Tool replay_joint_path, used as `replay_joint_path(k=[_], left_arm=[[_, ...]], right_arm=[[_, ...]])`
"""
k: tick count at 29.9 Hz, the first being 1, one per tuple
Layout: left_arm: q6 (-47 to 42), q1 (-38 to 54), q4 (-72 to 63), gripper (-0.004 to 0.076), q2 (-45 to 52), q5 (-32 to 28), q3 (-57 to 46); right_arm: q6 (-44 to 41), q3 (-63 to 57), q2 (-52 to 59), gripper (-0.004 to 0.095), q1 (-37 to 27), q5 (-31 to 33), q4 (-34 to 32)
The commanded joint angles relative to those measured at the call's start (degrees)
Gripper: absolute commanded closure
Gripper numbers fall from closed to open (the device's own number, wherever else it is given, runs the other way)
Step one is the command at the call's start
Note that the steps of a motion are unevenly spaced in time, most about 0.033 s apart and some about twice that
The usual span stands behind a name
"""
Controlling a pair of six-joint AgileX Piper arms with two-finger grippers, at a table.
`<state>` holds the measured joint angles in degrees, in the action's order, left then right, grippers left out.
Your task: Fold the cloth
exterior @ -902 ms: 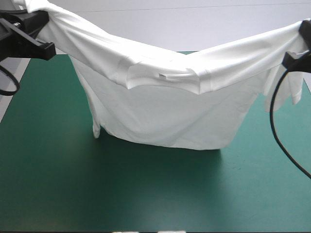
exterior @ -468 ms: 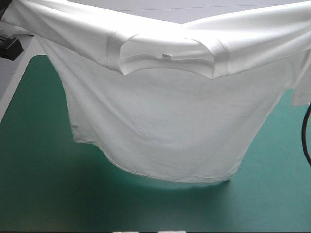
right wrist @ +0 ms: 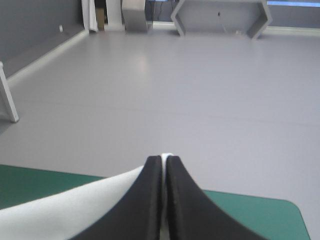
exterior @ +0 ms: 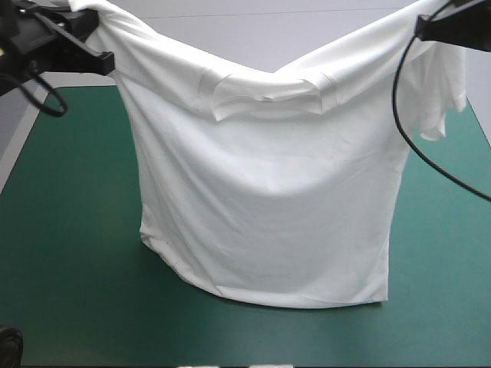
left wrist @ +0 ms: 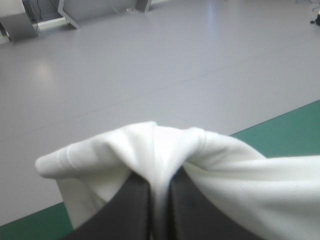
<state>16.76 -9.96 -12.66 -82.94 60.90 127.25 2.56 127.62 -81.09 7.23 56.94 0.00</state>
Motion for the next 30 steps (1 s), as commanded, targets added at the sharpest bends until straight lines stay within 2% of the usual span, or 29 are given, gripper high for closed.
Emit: replay_joint_path(k=[1,8,15,20,26,28,30], left_arm=[[-0.1,-0.2,-0.3,0.0734,-2.0,-10.4,-2.5],[-0.1,-0.2,-0.8,0.0734,-12.8,-18.2,-4.0],[-0.1,-0.2,-1.0,0.0734,-23.8,-28.6,-4.0],[-0.1,-0.2,-1.2,0.0734,-31.5,-34.2,-4.0],[-0.1,-0.2,-1.2,0.0731,-38.9,-36.6,-4.0],[-0.1,-0.2,-1.2,0.07,-40.8,-37.1,-4.0],[-0.2,-0.2,-1.5,0.0617,-42.0,-37.7,-4.0]], right_arm=[[0.5,0.8,-5.1,0.0922,0.0,-7.6,0.0],[0.5,0.8,-17.5,0.0922,0.0,-14.3,1.0],[1.8,0.8,-27.4,0.0922,0.0,-19.8,1.2],[2.9,0.8,-33.3,0.0922,-0.1,-19.7,1.2],[2.0,0.8,-39.9,0.0922,-0.1,-17.8,1.6],[1.4,0.8,-41.6,0.092,-0.1,-17.4,2.0],[1.9,0.8,-42.2,0.0885,-0.1,-17.1,2.5]])
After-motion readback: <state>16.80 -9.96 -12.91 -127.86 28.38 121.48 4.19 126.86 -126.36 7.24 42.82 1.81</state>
